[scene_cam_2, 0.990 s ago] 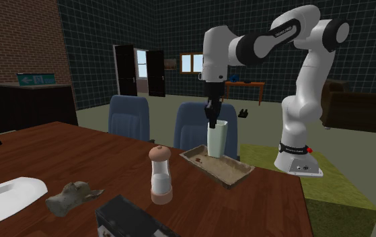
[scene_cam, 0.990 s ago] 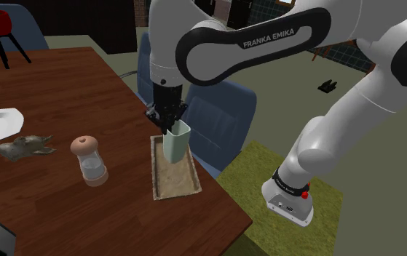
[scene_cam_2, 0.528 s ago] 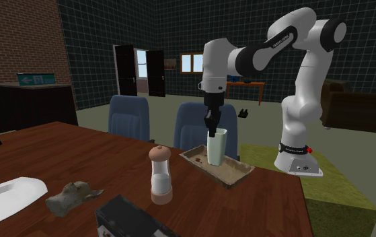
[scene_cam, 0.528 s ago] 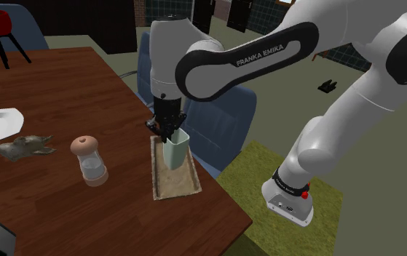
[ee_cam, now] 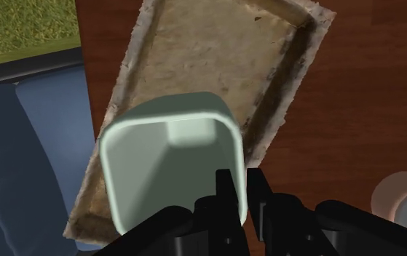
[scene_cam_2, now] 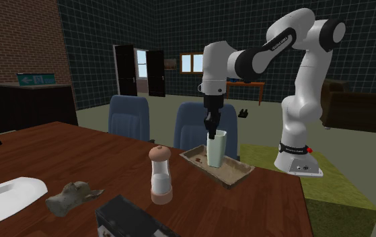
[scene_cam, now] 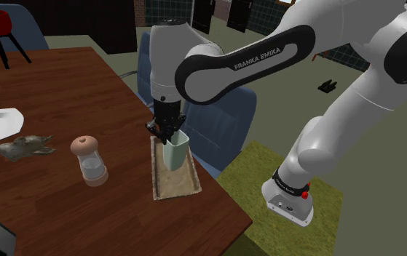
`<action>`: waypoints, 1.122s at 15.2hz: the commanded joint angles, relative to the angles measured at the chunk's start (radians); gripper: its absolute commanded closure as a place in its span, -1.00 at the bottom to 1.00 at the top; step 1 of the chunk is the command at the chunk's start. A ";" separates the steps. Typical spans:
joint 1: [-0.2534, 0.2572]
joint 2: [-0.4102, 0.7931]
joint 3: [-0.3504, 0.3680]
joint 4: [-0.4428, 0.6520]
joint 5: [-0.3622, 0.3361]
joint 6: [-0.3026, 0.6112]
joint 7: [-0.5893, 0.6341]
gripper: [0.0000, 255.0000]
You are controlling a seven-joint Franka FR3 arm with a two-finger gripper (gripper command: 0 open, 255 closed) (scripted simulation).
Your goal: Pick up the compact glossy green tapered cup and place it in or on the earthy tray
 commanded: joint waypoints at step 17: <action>-0.002 -0.045 -0.015 0.089 0.016 -0.130 -0.014 -1.00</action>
